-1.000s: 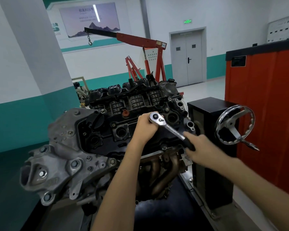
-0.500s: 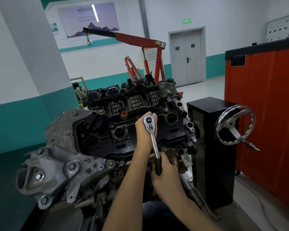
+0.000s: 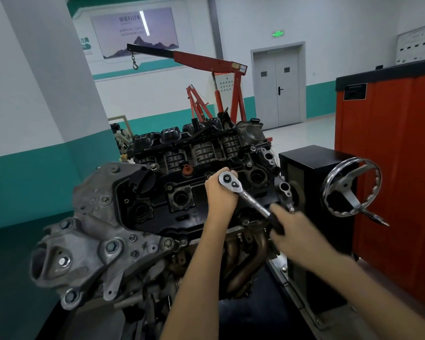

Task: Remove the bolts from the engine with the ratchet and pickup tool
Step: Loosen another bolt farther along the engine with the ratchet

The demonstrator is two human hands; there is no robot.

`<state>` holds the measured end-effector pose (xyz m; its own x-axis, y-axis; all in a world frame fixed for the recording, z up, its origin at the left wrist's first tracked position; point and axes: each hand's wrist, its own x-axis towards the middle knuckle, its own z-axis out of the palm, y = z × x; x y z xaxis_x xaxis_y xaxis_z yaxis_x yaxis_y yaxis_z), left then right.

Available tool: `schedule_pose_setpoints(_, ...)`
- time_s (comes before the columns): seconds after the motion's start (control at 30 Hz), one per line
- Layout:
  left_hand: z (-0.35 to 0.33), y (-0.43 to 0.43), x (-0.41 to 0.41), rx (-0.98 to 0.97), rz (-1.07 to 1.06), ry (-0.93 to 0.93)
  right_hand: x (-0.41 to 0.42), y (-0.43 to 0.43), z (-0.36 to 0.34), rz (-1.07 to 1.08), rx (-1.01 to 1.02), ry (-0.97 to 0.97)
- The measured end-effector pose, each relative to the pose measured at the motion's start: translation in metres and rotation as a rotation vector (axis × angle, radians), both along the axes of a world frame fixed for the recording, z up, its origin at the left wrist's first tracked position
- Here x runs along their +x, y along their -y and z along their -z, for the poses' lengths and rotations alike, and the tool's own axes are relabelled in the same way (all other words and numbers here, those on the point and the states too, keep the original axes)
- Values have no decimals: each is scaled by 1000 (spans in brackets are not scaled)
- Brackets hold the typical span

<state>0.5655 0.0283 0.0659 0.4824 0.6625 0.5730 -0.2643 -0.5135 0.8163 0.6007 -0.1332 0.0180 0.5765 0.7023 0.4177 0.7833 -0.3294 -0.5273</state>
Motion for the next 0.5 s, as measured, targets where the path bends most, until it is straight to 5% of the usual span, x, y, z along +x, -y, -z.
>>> schedule_pose_setpoints(0.1, 8, 4, 5, -131, 4, 77, -45, -25, 30, -90, 268, -366)
schedule_pose_setpoints(0.23, 12, 0, 1, -178, 5, 119, -62, -47, 37, -100, 316, -425)
schedule_pose_setpoints(0.37, 1, -10, -4, 84, 20, -140, -12, -17, 15, -145, 85, -220)
schedule_pose_setpoints(0.5, 1, -11, -14, 165, 103, -122, 50, 3, -33, -42, -210, 256)
